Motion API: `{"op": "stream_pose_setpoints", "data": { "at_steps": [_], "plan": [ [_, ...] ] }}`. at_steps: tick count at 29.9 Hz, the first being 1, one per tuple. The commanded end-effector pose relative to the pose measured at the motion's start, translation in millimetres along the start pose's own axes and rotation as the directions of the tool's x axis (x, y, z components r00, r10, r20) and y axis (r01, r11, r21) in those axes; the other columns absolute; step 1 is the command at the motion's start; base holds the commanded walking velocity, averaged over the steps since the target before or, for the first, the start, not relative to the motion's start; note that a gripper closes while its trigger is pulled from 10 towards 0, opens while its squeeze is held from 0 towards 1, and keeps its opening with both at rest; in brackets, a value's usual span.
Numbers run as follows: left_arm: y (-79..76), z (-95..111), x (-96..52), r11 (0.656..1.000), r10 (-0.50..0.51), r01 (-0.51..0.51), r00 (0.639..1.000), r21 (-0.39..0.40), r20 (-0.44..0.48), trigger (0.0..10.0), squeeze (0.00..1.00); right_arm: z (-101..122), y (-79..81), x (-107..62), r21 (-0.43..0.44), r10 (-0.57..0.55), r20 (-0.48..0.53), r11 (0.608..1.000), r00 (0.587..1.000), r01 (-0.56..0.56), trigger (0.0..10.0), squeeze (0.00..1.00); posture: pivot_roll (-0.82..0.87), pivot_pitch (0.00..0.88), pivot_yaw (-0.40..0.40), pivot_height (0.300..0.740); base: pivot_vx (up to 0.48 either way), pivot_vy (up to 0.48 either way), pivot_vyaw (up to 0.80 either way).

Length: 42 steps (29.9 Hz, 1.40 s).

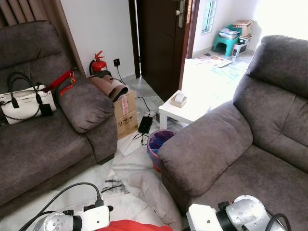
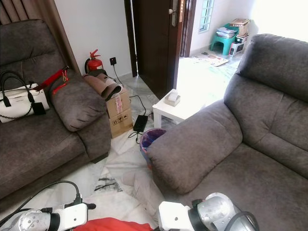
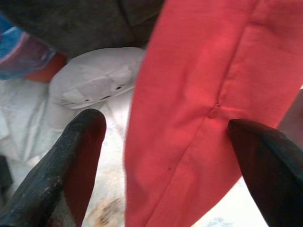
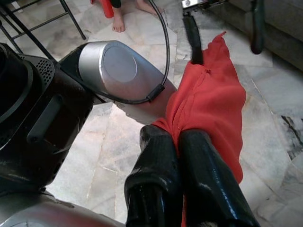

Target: Move the pillow to the sofa from floor

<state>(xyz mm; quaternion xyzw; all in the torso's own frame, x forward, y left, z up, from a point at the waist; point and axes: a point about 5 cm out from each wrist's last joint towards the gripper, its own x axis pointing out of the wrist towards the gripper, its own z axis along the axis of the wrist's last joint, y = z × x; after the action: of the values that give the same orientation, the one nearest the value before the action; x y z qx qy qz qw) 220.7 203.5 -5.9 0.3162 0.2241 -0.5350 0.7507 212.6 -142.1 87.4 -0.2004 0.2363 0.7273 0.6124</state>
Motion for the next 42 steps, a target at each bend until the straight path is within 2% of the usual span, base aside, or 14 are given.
{"op": "stream_pose_setpoints", "data": {
  "at_steps": [1, 11, 13, 15, 17, 19, 22, 24, 28, 34, 42],
  "plan": [
    [-5.1, -4, -1.0, 0.999, -0.038, 0.038, 0.999, -0.005, -0.013, 10.0, 0.0, 21, 1.4, -0.5, -0.084, 0.021, 0.082, 0.996, 0.996, -0.014, 10.0, 0.0, 0.03, 0.0, 0.034, 0.74, 0.0, 0.0, 0.0],
    [-6.3, -4, -7.9, 0.99, -0.139, 0.139, 0.99, -0.024, 0.005, 10.0, 0.0, 21, 0.2, -2.5, -0.078, 0.013, 0.073, 0.997, 0.997, -0.007, 10.0, 0.0, 0.03, 0.0, 0.03, 0.74, 0.0, 0.0, 0.0],
    [-6.7, -5, -8.8, 0.988, -0.154, 0.154, 0.988, -0.021, -0.009, 10.0, 0.0, 20, -0.5, -2.8, -0.078, 0.009, 0.071, 0.997, 0.997, -0.003, 10.0, 0.0, 0.03, 0.0, 0.031, 0.74, 0.0, 0.0, 0.0],
    [-9.7, -10, -10.5, 0.986, -0.166, 0.168, 0.984, 0.018, -0.056, 10.0, 0.0, 21, -1.0, -2.8, -0.08, 0.007, 0.072, 0.997, 0.997, -0.001, 10.0, 0.0, 0.03, 0.0, 0.033, 0.74, 0.0, 0.0, 0.0],
    [-9.7, -12, -10.4, 0.987, -0.15, 0.153, 0.986, 0.038, -0.078, 10.0, 0.0, 22, -1.3, -3.0, -0.082, 0.005, 0.075, 0.997, 0.997, 0.001, 10.0, 0.0, 0.03, 0.0, 0.032, 0.74, 0.0, 0.0, 0.0],
    [-8.6, -19, -9.1, 0.992, -0.089, 0.1, 0.986, 0.072, -0.144, 10.0, 0.0, 25, -0.8, -3.9, -0.089, 0.006, 0.084, 0.996, 0.996, 0.002, 10.0, 0.0, 0.02, 0.0, 0.031, 0.74, 0.0, 0.0, 0.0],
    [-10.3, -21, -8.0, 0.992, -0.071, 0.087, 0.983, 0.092, -0.168, 10.0, 0.0, 25, -0.4, -4.7, -0.088, 0.006, 0.084, 0.996, 0.996, 0.002, 10.0, 0.0, 0.02, 0.0, 0.032, 0.74, 0.0, 0.0, 0.0],
    [-13.9, -22, -5.4, 0.996, -0.06, 0.069, 0.987, 0.059, -0.151, 10.0, 0.0, 25, 0.0, -6.8, -0.084, 0.002, 0.085, 0.996, 0.996, 0.005, 10.0, 0.0, 0.02, 0.0, 0.027, 0.74, 0.0, 0.0, 0.0],
    [-19.2, -24, -2.5, 0.997, -0.054, 0.062, 0.985, 0.047, -0.163, 10.0, 0.0, 25, 0.7, -9.4, -0.084, 0.0, 0.084, 0.996, 0.996, 0.007, 10.0, 0.0, 0.02, 0.0, 0.025, 0.74, 0.0, 0.0, 0.0],
    [-22.7, -28, 5.1, 0.999, 0.015, -0.006, 0.982, 0.049, -0.186, 10.0, 0.0, 25, 0.7, -13.8, -0.081, -0.006, 0.08, 0.997, 0.997, 0.012, 10.0, 0.0, 0.02, 0.0, 0.016, 0.74, 0.0, 0.0, 0.0],
    [-24.9, -38, 1.6, 0.999, 0.053, -0.05, 0.968, 0.018, -0.247, 10.0, 0.0, 17, 1.5, -27.0, -0.058, -0.02, 0.048, 0.998, 0.999, 0.023, 10.0, 0.0, 0.02, 0.0, 0.0, 0.74, 0.0, 0.0, 0.0]
  ]
}}
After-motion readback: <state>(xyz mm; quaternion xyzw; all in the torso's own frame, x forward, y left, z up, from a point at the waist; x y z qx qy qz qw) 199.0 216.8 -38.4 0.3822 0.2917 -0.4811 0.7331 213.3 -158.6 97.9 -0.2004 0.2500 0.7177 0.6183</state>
